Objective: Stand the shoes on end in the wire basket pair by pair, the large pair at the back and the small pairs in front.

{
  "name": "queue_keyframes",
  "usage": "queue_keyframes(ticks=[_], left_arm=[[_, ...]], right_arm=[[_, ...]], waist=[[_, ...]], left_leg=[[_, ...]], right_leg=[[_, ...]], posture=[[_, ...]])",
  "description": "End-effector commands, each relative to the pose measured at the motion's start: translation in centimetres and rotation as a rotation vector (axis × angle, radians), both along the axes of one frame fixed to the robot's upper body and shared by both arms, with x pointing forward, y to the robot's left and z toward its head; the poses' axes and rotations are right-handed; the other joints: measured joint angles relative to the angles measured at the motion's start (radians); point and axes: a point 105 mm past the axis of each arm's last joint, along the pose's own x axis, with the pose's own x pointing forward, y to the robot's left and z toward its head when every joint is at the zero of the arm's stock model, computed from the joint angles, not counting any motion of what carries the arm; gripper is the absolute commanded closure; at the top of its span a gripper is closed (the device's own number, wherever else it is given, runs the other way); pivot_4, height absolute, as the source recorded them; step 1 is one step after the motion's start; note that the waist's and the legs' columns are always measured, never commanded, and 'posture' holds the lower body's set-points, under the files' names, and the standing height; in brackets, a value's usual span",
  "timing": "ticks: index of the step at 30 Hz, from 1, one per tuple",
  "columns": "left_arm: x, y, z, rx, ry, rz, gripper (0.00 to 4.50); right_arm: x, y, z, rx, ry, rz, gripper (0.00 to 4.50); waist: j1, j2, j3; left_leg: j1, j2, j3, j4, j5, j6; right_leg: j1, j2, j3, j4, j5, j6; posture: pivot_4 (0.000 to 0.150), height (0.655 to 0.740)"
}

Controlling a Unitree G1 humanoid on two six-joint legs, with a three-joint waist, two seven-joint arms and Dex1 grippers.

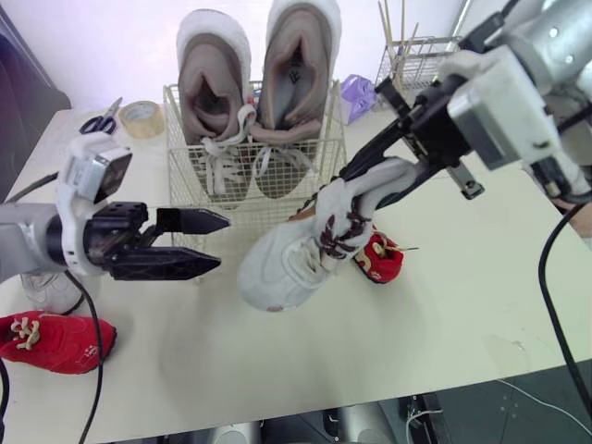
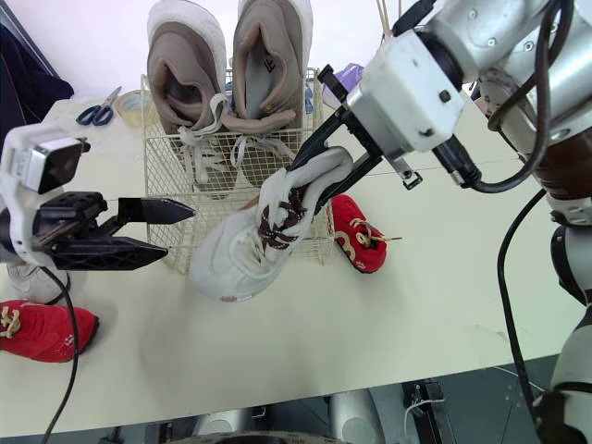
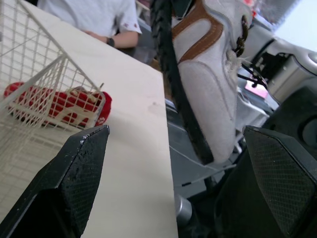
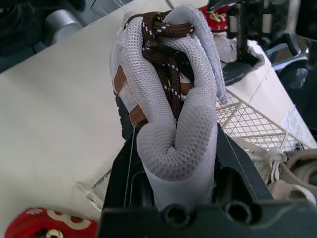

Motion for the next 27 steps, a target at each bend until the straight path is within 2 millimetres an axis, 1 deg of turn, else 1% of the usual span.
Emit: queue_keyframes(ticks=[1, 3, 6, 10, 14, 17, 18, 19, 20, 21, 22, 24, 25, 26, 27], left_arm=[[0.2, -1.3, -0.5, 0.012, -0.012, -0.058, 0.00], [0.7, -2.0, -1.1, 0.017, 0.001, -0.080, 0.00], [0.8, -3.0, -1.5, 0.026, 0.031, -0.136, 0.00], [0.7, -4.2, -1.5, 0.020, 0.082, -0.213, 0.00], [0.2, -5.1, -2.6, 0.058, 0.160, -0.264, 0.00], [0.3, -5.4, -3.2, 0.067, 0.195, -0.267, 0.76], [0.4, -5.4, -3.3, 0.071, 0.192, -0.262, 1.27], [0.5, -5.4, -3.4, 0.073, 0.189, -0.258, 1.66], [0.5, -5.4, -3.4, 0.074, 0.187, -0.255, 2.18], [0.6, -5.5, -3.3, 0.068, 0.176, -0.252, 2.55], [0.6, -5.5, -3.2, 0.064, 0.169, -0.251, 3.07], [0.7, -5.5, -3.1, 0.060, 0.153, -0.247, 3.82], [0.7, -5.5, -3.0, 0.055, 0.135, -0.238, 4.05], [0.8, -5.6, -2.9, 0.051, 0.121, -0.231, 4.05], [0.7, -5.5, -2.9, 0.042, 0.110, -0.227, 4.07]], right_arm=[[-0.5, 0.7, 0.7, 0.010, -0.050, 0.070, 3.72], [-0.5, 1.1, 0.5, 0.000, -0.057, 0.090, 3.72], [-0.5, 1.6, 0.2, -0.013, -0.066, 0.111, 3.72], [-0.1, 1.9, 0.0, -0.030, -0.091, 0.116, 3.72], [0.1, 2.3, 0.0, -0.036, -0.107, 0.115, 3.72], [0.1, 2.3, 0.2, -0.033, -0.111, 0.113, 3.74], [0.2, 2.3, 0.2, -0.032, -0.110, 0.110, 3.74], [0.2, 2.3, 0.2, -0.031, -0.110, 0.108, 3.74], [0.2, 2.3, 0.2, -0.031, -0.110, 0.105, 3.74], [0.2, 2.1, 0.2, -0.033, -0.108, 0.096, 3.74], [0.3, 2.0, 0.2, -0.034, -0.107, 0.090, 3.74], [0.3, 1.9, 0.2, -0.033, -0.103, 0.077, 3.74], [0.5, 1.7, 0.2, -0.027, -0.101, 0.065, 3.74], [0.6, 1.6, 0.2, -0.023, -0.101, 0.056, 3.74], [0.9, 1.3, 0.2, -0.015, -0.100, 0.036, 3.31]], waist=[[-0.001, 0.000, 0.000], [-0.001, 0.000, 0.000], [-0.001, 0.000, 0.000], [0.001, 0.000, 0.000], [0.000, 0.000, 0.000], [0.000, 0.000, 0.000], [0.000, 0.000, 0.000], [0.000, 0.000, 0.000], [0.000, 0.000, 0.000], [0.000, 0.000, 0.000], [0.000, 0.000, 0.000], [0.001, 0.000, 0.000], [0.001, 0.000, 0.000], [0.000, 0.000, 0.000], [0.000, 0.000, 0.000]], left_leg=[[0.000, 0.000, 0.000, 0.000, 0.000, 0.000], [0.000, 0.000, 0.000, 0.001, 0.000, 0.000], [0.000, 0.000, 0.000, 0.001, 0.000, 0.000], [-0.001, 0.001, 0.000, 0.001, 0.000, 0.000], [-0.001, 0.001, 0.000, 0.002, 0.000, 0.000], [-0.001, 0.001, -0.001, 0.002, 0.000, 0.000], [-0.001, 0.001, -0.001, 0.002, 0.000, 0.000], [-0.001, 0.001, -0.001, 0.002, 0.000, 0.000], [-0.001, 0.001, -0.001, 0.002, 0.000, 0.000], [-0.001, 0.001, -0.001, 0.002, 0.000, 0.000], [-0.001, 0.001, -0.001, 0.002, 0.000, 0.000], [-0.001, 0.001, -0.001, 0.003, 0.000, 0.000], [-0.001, 0.001, -0.001, 0.003, 0.000, 0.000], [-0.001, 0.001, -0.001, 0.003, 0.000, 0.000], [-0.001, 0.001, -0.001, 0.003, 0.000, 0.000]], right_leg=[[0.000, 0.000, 0.000, 0.000, 0.000, 0.000], [0.000, 0.000, 0.000, 0.001, 0.000, 0.000], [0.000, 0.001, 0.000, 0.001, 0.000, 0.000], [-0.001, 0.001, 0.000, 0.001, 0.000, 0.001], [-0.001, 0.001, 0.000, 0.001, 0.000, 0.001], [-0.001, 0.001, 0.000, 0.002, 0.000, 0.001], [-0.001, 0.001, 0.000, 0.002, 0.000, 0.001], [-0.001, 0.001, 0.000, 0.002, 0.000, 0.001], [-0.001, 0.001, 0.000, 0.003, 0.000, 0.001], [-0.001, 0.001, 0.000, 0.003, 0.000, 0.001], [-0.001, 0.001, 0.000, 0.003, 0.000, 0.001], [-0.001, 0.001, 0.000, 0.004, 0.000, 0.001], [-0.001, 0.001, 0.000, 0.004, 0.000, 0.001], [-0.001, 0.001, 0.000, 0.004, 0.000, 0.001], [-0.001, 0.001, 0.000, 0.004, 0.000, 0.001]], posture=[[0.150, 0.7400], [0.150, 0.7400], [0.150, 0.7400], [0.150, 0.7400], [0.150, 0.7400], [0.150, 0.7400], [0.150, 0.7400], [0.150, 0.7400], [0.150, 0.7400], [0.150, 0.7400], [0.150, 0.7400], [0.150, 0.7400], [0.150, 0.7400], [0.150, 0.7400], [0.150, 0.7400]])
